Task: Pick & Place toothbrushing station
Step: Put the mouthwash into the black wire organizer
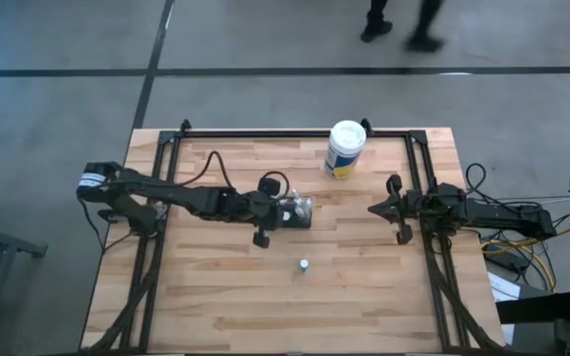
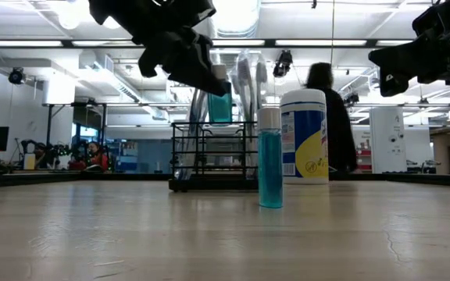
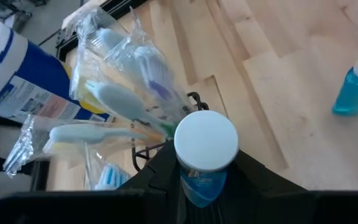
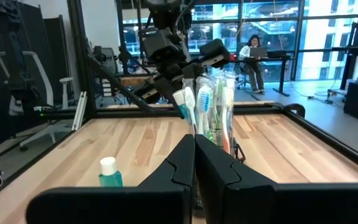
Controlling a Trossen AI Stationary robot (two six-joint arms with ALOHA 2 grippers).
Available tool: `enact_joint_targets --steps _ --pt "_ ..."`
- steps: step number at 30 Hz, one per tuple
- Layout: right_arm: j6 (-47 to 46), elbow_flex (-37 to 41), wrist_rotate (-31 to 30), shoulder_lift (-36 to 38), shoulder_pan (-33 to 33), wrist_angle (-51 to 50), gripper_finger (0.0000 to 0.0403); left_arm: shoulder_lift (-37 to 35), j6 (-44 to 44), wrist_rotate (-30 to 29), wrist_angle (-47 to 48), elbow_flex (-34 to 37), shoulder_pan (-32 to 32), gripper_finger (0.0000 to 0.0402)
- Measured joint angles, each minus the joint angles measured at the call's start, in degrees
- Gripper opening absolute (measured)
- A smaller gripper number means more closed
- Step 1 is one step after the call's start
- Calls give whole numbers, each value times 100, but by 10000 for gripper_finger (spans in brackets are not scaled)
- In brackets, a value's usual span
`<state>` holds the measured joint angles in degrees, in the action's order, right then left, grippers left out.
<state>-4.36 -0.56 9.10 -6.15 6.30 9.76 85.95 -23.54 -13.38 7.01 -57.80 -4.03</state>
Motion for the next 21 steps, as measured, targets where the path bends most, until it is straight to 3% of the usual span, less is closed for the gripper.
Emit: enact_joint_targets --steps 4,21 --pt "-2 0 0 0 -1 3 8 48 225 225 -32 0 131 90" --pt "-15 0 2 2 -1 16 8 562 529 194 -45 -11 165 91"
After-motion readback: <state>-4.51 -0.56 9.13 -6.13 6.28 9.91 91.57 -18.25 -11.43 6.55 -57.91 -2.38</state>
